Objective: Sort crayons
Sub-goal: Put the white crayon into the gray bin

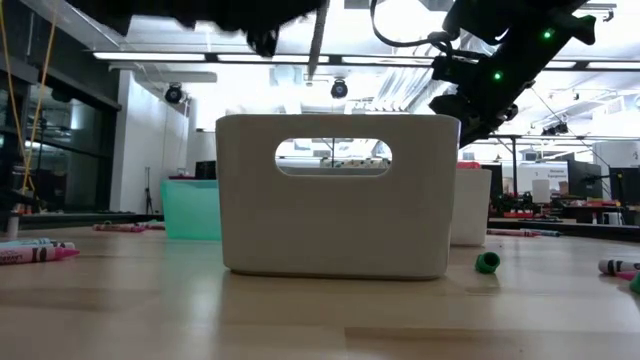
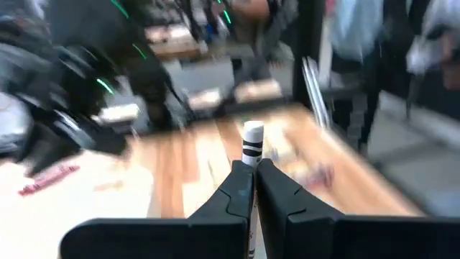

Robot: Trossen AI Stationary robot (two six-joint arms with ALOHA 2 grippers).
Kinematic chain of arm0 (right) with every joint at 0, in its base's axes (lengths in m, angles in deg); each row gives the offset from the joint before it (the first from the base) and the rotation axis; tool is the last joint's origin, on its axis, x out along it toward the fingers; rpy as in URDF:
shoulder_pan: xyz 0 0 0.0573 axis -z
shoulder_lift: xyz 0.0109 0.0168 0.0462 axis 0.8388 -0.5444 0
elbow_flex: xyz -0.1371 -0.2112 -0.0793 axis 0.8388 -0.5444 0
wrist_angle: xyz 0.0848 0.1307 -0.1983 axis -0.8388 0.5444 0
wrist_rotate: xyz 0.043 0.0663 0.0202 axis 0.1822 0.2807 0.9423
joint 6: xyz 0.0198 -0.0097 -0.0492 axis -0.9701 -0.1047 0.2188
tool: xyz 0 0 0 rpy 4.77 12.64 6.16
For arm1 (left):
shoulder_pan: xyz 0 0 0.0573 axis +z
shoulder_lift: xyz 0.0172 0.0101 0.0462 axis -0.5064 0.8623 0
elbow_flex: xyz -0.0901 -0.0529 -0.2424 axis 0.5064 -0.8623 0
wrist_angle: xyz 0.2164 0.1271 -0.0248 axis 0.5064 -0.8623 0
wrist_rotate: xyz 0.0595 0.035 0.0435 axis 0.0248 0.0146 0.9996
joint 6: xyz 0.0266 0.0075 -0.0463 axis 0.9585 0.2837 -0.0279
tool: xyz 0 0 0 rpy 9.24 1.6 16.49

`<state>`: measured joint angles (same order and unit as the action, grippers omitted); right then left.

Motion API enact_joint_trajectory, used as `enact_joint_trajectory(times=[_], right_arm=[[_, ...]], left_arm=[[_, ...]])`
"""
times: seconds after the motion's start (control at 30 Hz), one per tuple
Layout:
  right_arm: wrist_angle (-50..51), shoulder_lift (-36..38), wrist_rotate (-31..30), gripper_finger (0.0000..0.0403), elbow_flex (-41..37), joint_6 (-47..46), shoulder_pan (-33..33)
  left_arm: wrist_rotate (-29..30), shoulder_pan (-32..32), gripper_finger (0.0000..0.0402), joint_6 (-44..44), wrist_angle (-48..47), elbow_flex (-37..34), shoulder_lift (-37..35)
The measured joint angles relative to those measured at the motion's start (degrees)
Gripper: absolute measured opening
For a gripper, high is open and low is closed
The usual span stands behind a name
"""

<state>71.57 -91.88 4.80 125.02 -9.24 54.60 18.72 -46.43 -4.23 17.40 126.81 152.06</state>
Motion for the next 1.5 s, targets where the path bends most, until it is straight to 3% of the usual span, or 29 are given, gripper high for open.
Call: enact_joint_trajectory(times=[0.17, 0.3, 0.5, 0.87, 1.03, 1.1, 1.33, 1.5], right_arm=[[-0.05, 0.00, 0.00, 0.0133, 0.00, -0.07, 0.00], [0.15, -0.02, -0.02, 0.0133, 0.00, -0.42, 0.00], [0.57, 0.00, -0.04, 0.0133, 0.00, -0.44, 0.00], [0.45, 0.00, -0.02, 0.0133, -0.02, -0.52, 0.00], [0.83, 0.00, -0.02, 0.0133, -0.02, -0.48, 0.00], [0.83, 0.00, -0.02, 0.0133, -0.01, -0.47, 0.00], [0.94, 0.00, 0.29, 0.0133, -0.01, -0.65, 0.00], [1.20, 0.00, 0.39, 0.0133, 0.00, -0.50, 0.00]], left_arm=[[-0.01, -3.17, 0.0000, 15.73, -1.36, 2.44, 7.81], [1.72, -5.15, 0.0000, 27.63, -7.86, 6.24, 12.11], [7.77, -6.15, 0.0011, 36.95, -14.26, 10.21, 14.34], [16.80, -6.54, 0.0103, 38.25, -15.61, 10.99, 13.97], [25.33, -6.58, 0.0152, 35.80, -20.33, 12.99, 12.58], [26.22, -5.59, 0.0165, 33.81, -22.22, 13.15, 10.34], [11.62, 7.09, 0.0173, 19.12, -20.17, 3.93, -3.02], [-0.07, 16.61, 0.0169, 13.12, -2.17, -7.90, -11.03]])
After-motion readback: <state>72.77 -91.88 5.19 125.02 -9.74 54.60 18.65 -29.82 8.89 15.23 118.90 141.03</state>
